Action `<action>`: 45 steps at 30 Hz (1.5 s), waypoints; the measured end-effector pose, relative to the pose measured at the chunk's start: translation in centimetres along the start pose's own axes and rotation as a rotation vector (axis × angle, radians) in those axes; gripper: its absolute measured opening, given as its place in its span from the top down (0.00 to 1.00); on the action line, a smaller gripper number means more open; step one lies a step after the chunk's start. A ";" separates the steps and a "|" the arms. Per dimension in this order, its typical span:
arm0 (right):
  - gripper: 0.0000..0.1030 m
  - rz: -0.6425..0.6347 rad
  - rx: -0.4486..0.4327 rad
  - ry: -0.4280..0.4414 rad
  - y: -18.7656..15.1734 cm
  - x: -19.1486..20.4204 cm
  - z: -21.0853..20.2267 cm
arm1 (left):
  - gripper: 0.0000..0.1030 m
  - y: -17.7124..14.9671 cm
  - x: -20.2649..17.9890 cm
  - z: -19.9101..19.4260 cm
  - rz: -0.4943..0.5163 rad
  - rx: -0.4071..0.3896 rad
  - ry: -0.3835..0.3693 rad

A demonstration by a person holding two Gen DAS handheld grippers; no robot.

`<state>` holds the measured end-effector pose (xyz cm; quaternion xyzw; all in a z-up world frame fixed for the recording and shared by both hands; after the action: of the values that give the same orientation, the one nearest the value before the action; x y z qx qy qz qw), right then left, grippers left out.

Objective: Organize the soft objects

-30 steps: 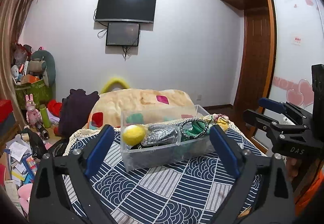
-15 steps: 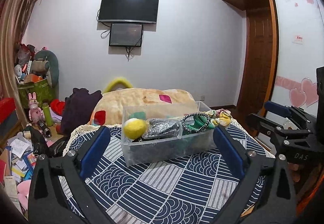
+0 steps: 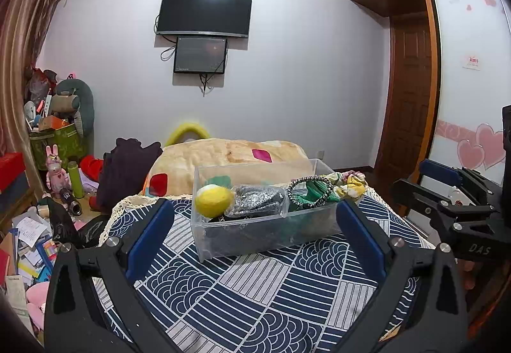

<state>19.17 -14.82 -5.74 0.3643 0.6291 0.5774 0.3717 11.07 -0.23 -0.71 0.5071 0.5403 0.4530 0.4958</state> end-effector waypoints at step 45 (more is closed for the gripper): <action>0.16 0.012 -0.009 0.002 0.6 0.0 -0.5 | 0.00 0.0 -0.9 0.1 -0.013 0.020 -0.025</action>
<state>18.74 -15.01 -5.13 0.3659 0.6246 0.5828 0.3692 11.19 -1.16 -0.64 0.5142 0.5418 0.4377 0.5004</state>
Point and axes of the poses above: each gripper's, at about its wrist camera, not at the fingertips, and z roughly the way its jaws point, x to its left, y to its top, the point moved 9 cm from there along z, roughly the way its jaws point, and after that the axes turned 11 degrees about -x, right-handed, at the moved point
